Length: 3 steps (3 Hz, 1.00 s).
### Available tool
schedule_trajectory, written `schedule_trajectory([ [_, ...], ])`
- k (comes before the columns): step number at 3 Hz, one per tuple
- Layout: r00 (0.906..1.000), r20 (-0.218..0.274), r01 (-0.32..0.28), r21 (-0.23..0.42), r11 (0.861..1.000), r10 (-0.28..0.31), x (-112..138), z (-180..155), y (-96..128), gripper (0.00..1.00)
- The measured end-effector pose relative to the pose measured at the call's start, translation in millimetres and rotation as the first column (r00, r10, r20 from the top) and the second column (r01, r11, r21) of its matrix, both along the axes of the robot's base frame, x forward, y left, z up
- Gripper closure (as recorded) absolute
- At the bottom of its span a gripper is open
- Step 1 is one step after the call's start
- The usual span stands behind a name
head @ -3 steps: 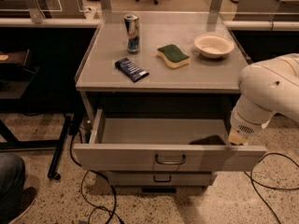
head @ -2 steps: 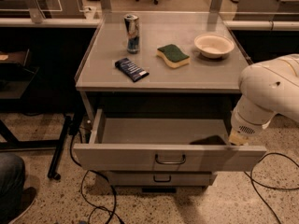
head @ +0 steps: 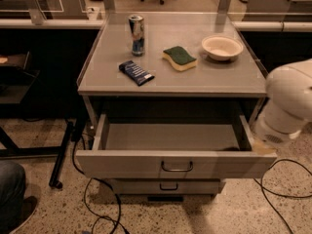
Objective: Close top drawer
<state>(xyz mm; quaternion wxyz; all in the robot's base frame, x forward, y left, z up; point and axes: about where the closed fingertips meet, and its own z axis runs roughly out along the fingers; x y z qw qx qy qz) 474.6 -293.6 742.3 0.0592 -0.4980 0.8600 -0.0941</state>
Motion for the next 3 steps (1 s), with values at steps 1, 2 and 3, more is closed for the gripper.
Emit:
schedule_trajectory([
  [1,0.9990,-0.021,0.038,-0.016,0.999,-0.039,-24.4,4.8,-20.0,1.00],
  [2,0.9990,-0.021,0.038,-0.016,0.999,-0.039,-24.4,4.8,-20.0,1.00],
  [3,0.9963,-0.075,0.040,-0.008,0.999,-0.040,-34.3,-20.5,-13.4,1.00],
])
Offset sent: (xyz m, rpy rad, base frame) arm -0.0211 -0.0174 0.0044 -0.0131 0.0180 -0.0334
